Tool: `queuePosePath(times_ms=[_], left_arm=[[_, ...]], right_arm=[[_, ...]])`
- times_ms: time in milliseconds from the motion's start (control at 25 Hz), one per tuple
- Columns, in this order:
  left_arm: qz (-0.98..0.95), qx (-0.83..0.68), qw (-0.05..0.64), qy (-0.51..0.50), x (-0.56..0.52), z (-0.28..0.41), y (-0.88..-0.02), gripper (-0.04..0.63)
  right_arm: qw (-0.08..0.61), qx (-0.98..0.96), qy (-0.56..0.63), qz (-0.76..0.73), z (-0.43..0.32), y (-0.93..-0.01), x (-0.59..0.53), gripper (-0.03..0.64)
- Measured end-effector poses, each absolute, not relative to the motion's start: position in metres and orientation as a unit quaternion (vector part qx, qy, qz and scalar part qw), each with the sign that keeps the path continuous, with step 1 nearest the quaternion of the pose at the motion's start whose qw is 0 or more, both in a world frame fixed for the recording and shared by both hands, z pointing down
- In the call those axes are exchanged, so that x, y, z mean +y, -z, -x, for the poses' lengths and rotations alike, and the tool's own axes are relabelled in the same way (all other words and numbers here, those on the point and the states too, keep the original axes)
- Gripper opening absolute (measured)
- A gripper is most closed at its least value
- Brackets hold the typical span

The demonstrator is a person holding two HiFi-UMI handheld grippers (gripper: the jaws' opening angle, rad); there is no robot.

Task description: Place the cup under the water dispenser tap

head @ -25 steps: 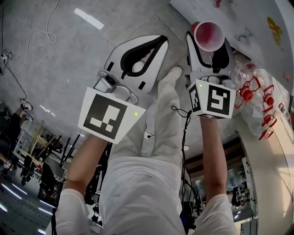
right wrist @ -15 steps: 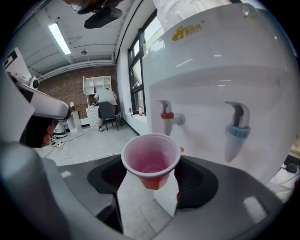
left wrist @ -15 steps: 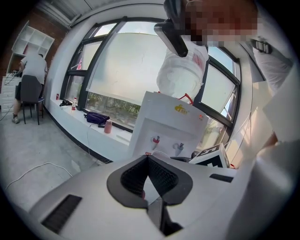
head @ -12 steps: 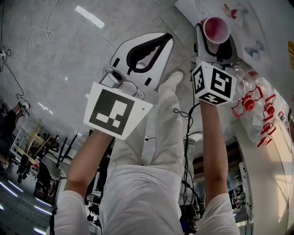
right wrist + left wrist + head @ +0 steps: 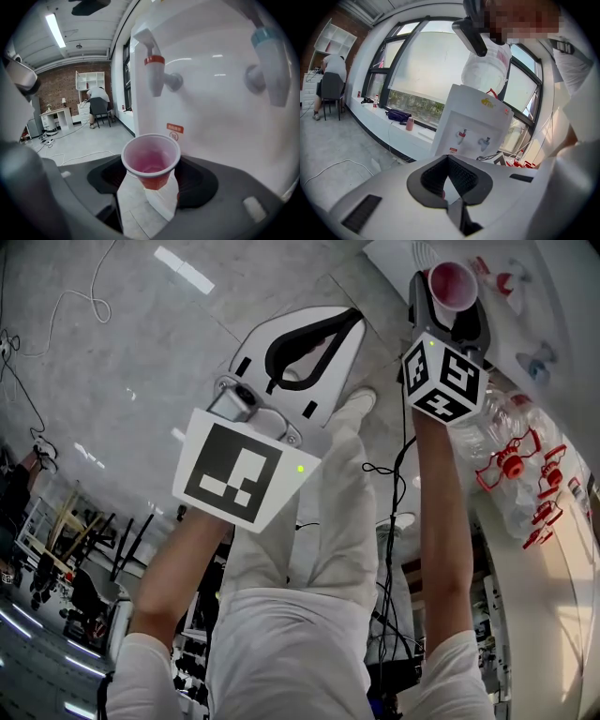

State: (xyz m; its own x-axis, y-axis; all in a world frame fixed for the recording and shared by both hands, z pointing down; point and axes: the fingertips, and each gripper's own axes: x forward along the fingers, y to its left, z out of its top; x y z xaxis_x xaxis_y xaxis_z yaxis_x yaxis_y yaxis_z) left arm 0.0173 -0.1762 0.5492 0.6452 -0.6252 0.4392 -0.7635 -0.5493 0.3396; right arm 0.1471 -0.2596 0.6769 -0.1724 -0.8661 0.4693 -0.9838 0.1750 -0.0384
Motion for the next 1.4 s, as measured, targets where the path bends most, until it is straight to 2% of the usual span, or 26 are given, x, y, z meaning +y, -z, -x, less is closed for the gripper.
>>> queuePosePath(times_ms=[680, 880, 1400], left_arm=[[-0.872, -0.384, 0.266, -0.144, -0.163, -0.036, -0.559, 0.006], [-0.872, -0.387, 0.264, -0.145, -0.160, -0.037, -0.557, 0.006], [-0.872, -0.393, 0.260, -0.134, -0.144, -0.027, -0.514, 0.006]], right_arm=[[0.179, -0.721, -0.205, -0.637, -0.160, -0.717, -0.274, 0.334], [0.183, -0.714, -0.213, -0.642, -0.167, -0.720, -0.271, 0.385], [0.168, -0.701, -0.243, -0.649, -0.155, -0.686, -0.236, 0.399]])
